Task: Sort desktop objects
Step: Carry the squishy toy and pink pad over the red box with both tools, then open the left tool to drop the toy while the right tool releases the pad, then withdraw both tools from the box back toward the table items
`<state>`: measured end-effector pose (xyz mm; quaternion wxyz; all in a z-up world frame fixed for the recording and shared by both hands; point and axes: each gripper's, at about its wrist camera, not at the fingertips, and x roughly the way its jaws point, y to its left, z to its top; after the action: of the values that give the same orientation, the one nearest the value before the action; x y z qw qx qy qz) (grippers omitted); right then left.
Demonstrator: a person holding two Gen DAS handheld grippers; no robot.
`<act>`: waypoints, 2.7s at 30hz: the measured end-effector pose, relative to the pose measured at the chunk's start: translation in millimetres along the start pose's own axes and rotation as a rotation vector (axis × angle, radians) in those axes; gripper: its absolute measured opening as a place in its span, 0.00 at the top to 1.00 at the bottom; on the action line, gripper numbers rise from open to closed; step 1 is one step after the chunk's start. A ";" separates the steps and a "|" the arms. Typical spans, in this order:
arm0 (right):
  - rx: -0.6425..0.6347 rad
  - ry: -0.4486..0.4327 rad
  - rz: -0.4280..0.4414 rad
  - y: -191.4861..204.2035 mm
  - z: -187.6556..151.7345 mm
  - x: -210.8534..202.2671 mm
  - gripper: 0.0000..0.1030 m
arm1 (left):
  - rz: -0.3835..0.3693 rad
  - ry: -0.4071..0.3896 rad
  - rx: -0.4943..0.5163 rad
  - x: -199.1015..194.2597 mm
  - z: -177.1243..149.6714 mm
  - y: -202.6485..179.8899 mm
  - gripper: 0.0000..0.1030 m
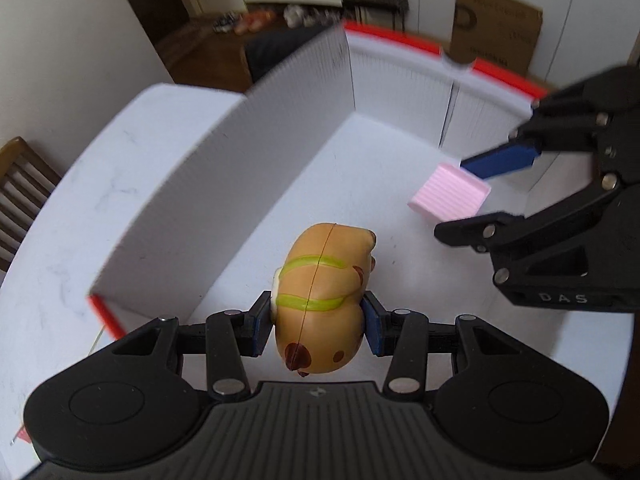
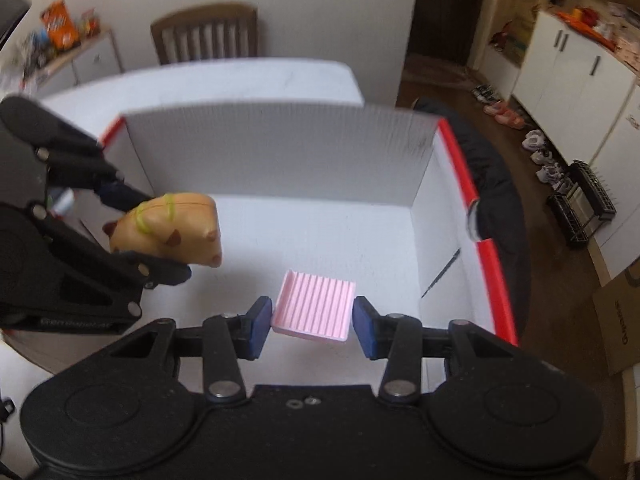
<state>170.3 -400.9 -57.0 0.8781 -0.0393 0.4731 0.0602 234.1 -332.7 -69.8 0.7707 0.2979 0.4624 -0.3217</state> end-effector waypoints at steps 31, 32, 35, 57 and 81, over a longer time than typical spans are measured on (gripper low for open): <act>-0.031 0.179 -0.010 -6.9 2.8 37.4 0.47 | -0.001 0.164 -0.010 33.7 4.1 0.9 0.47; -0.026 0.172 -0.010 -8.0 3.3 34.8 0.47 | -0.001 0.156 -0.022 30.6 3.0 2.3 0.46; -0.015 0.151 -0.003 -10.4 5.0 24.8 0.46 | -0.002 0.131 -0.045 21.5 0.5 3.8 0.46; 0.008 -0.127 0.165 5.0 6.2 -71.1 0.29 | -0.014 -0.155 -0.237 -77.2 -39.6 14.0 0.26; 0.028 -0.257 0.183 114.0 3.2 -102.3 0.23 | 0.136 -0.391 -0.457 -170.7 -206.7 64.1 0.02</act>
<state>100.9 -294.7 28.8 0.9226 0.0243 0.3595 0.1377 113.5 -99.2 13.3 0.9118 0.0798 0.3448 -0.2081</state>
